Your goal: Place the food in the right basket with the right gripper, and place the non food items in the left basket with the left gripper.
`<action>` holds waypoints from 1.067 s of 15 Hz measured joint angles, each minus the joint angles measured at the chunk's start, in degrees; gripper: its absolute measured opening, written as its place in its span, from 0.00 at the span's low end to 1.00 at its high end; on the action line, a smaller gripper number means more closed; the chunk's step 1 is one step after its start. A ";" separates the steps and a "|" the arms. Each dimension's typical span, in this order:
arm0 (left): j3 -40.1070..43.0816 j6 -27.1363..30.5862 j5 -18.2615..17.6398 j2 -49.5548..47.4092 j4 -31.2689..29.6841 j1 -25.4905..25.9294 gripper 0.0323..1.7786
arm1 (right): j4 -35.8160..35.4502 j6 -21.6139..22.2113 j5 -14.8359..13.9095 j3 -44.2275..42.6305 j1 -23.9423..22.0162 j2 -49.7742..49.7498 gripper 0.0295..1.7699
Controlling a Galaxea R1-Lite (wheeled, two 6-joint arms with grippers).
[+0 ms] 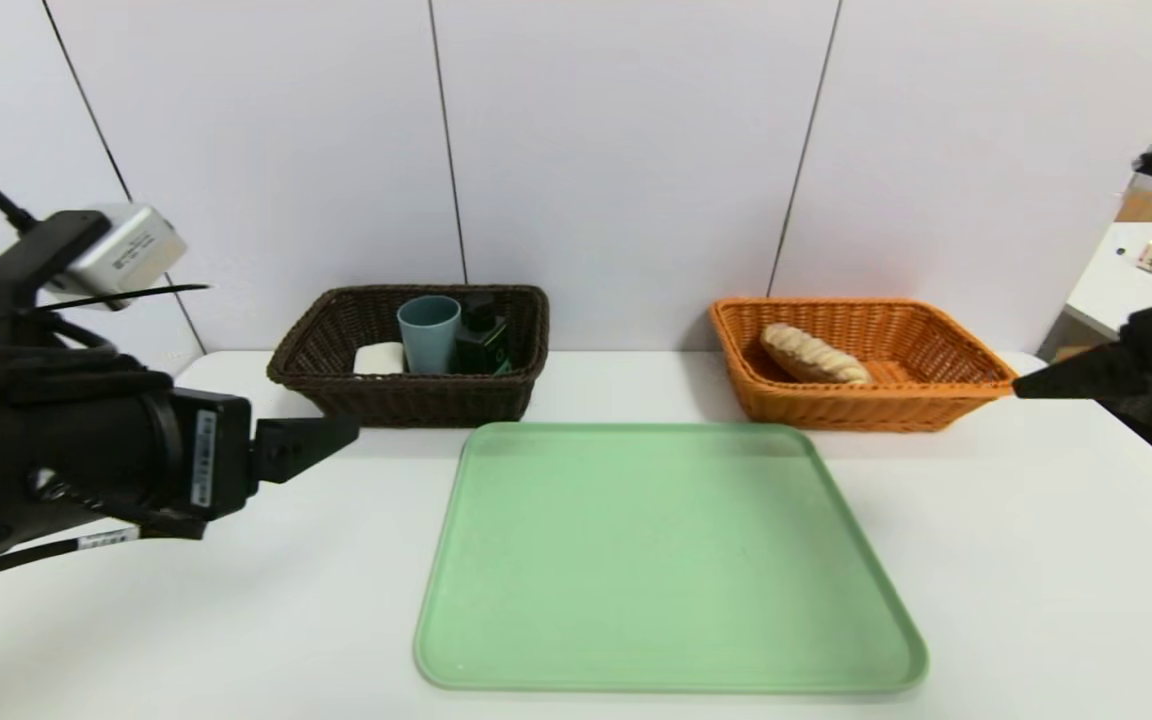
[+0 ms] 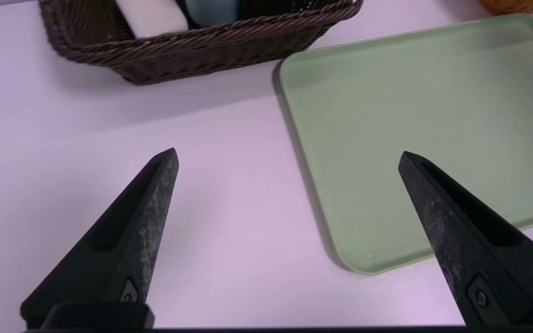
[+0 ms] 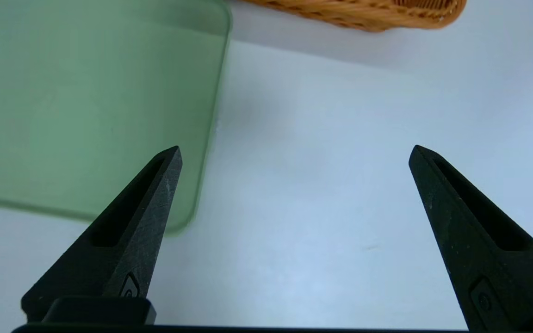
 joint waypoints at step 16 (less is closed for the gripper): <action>19.42 6.25 1.90 -29.32 4.02 15.81 0.95 | 0.00 0.66 3.40 21.47 -9.16 -38.62 0.96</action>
